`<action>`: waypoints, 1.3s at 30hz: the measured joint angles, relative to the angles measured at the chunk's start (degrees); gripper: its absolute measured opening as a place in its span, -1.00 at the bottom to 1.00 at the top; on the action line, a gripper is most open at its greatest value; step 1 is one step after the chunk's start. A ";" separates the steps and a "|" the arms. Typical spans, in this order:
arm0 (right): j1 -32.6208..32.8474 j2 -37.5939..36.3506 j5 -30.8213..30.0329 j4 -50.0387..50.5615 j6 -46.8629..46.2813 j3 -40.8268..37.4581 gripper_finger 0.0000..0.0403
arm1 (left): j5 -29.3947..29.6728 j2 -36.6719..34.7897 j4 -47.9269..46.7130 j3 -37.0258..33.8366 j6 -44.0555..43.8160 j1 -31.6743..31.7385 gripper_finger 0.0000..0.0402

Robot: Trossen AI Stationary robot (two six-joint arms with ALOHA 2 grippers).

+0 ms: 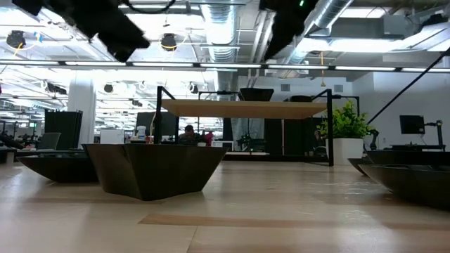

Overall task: Pick & Place Mini shaped plates
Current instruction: Stack the black distorted square plate on top of the black distorted square plate on the shelf

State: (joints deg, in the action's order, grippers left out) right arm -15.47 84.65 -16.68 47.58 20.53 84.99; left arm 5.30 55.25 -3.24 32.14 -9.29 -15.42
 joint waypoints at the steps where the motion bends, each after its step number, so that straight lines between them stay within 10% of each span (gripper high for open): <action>1: 0.90 -1.10 0.07 0.38 -1.84 0.00 -0.69 | -2.26 0.63 -0.65 0.00 -0.67 -0.12 -0.49; 11: 12.96 -10.68 0.14 9.09 -19.75 0.02 -0.69 | -15.30 8.90 -3.61 1.05 5.66 -5.19 -0.49; 39: 51.60 -12.60 -15.98 27.89 -52.83 0.00 -0.69 | -3.77 37.67 -1.40 23.43 13.02 -13.44 0.05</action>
State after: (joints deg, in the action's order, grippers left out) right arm 36.13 72.05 -32.66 75.47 -32.30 84.99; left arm 1.53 92.92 -4.65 55.57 3.73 -28.86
